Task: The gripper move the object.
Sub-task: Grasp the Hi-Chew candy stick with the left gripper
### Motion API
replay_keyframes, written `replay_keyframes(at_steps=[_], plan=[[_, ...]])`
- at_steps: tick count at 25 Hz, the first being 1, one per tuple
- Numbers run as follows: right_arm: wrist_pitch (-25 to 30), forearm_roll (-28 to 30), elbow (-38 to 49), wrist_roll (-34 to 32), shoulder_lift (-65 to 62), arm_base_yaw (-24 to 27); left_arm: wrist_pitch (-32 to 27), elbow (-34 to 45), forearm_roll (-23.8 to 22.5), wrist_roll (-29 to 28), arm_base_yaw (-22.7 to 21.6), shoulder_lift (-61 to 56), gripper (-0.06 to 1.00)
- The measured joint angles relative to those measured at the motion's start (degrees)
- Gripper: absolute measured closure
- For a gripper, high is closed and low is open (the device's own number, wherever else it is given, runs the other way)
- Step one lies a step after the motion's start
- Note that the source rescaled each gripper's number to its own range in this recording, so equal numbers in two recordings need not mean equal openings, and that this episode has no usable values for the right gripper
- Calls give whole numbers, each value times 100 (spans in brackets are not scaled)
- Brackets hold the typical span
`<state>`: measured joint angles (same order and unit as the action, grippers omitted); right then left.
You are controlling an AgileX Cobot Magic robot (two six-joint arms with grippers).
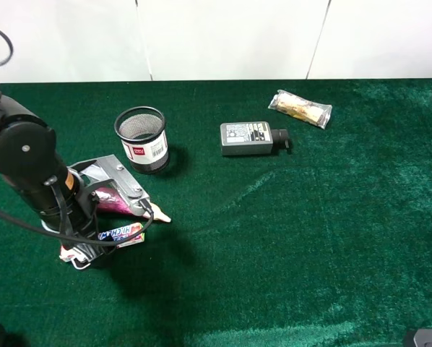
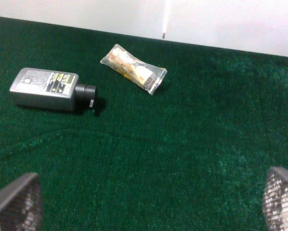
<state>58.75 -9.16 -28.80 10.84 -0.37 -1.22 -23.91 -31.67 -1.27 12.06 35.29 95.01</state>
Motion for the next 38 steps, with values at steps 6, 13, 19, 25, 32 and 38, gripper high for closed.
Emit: replay_keyframes(at_steps=[6, 13, 19, 25, 32, 38], plan=[[0, -13, 0, 0, 0, 0, 153, 0, -43, -1, 0, 129, 1], [0, -17, 0, 0, 0, 0, 234, -4, -90, -8, 19, 310, 4], [0, -17, 0, 0, 0, 0, 366, -4, -90, -8, 127, 424, 10], [0, -17, 0, 0, 0, 0, 385, -4, -90, -21, 150, 455, 18], [0, -17, 0, 0, 0, 0, 380, -4, -90, -26, 150, 455, 54], [0, -17, 0, 0, 0, 0, 380, -4, -90, -26, 150, 455, 80]])
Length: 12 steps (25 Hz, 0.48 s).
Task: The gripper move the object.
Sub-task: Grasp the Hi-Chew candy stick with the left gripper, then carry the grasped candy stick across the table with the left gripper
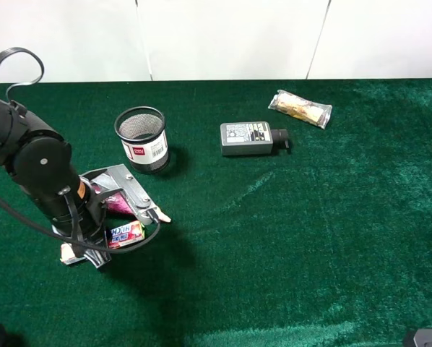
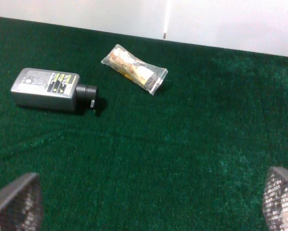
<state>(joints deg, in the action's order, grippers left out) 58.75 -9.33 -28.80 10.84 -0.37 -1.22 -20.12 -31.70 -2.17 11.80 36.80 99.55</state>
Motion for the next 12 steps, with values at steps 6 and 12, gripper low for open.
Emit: replay_keyframes(at_steps=[6, 12], plan=[[0, 0, 0, 0, 0, 0, 0, 0, 0, 0, 0, 0, 92], [0, 0, 0, 0, 0, 0, -41, 0, 0, 0, 0, 0, 92]])
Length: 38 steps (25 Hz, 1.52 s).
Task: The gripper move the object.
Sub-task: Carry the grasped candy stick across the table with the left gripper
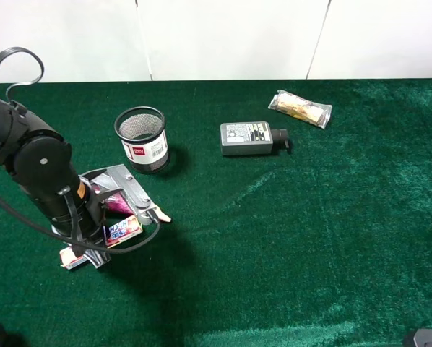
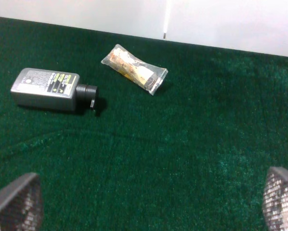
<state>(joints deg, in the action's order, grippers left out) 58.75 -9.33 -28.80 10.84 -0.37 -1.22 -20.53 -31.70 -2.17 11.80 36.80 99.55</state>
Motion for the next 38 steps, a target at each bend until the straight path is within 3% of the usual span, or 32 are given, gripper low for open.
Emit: replay_keyframes(at_steps=[5, 12, 18, 27, 33, 38], plan=[[0, 0, 0, 0, 0, 0, -269, -45, 0, 0, 96, 0, 93], [0, 0, 0, 0, 0, 0, -1432, -770, 0, 0, 493, 5, 93], [0, 0, 0, 0, 0, 0, -2947, -1984, 0, -97, 830, 5, 94], [0, 0, 0, -5, 0, 0, -4592, -4320, -107, -103, 1144, 765, 94], [0, -13, 0, -5, 0, 0, -4592, -6359, -102, 73, 1500, 1740, 94], [0, -13, 0, -5, 0, 0, -4592, -7582, 59, 242, 1722, 2554, 94]])
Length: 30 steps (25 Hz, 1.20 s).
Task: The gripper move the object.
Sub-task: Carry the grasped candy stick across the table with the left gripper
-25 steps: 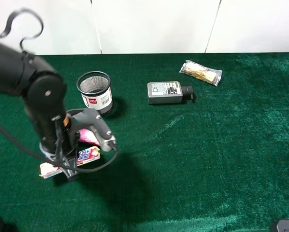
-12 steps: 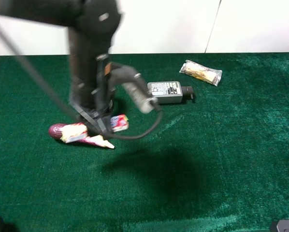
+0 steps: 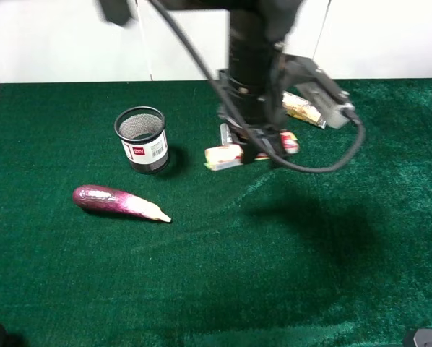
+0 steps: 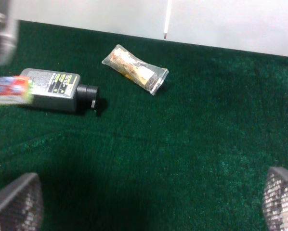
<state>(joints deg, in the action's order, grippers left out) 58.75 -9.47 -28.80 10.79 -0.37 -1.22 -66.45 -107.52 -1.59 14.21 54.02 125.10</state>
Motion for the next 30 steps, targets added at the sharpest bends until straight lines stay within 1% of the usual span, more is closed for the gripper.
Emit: replay_keyframes(at_steps=[5, 8, 15, 20, 30], plan=[[0, -4, 0, -5, 0, 0, 0, -954, 159, 83, 125, 827, 94], [0, -4, 0, -5, 0, 0, 0, -1387, 273, 94, 145, 1256, 94], [0, -4, 0, -12, 0, 0, 0, -2147, 222, 139, 212, 2048, 94], [0, -4, 0, -12, 0, 0, 0, -2262, 21, 168, 293, 2271, 94], [0, -4, 0, -12, 0, 0, 0, -2262, -19, 175, 304, 2466, 94]])
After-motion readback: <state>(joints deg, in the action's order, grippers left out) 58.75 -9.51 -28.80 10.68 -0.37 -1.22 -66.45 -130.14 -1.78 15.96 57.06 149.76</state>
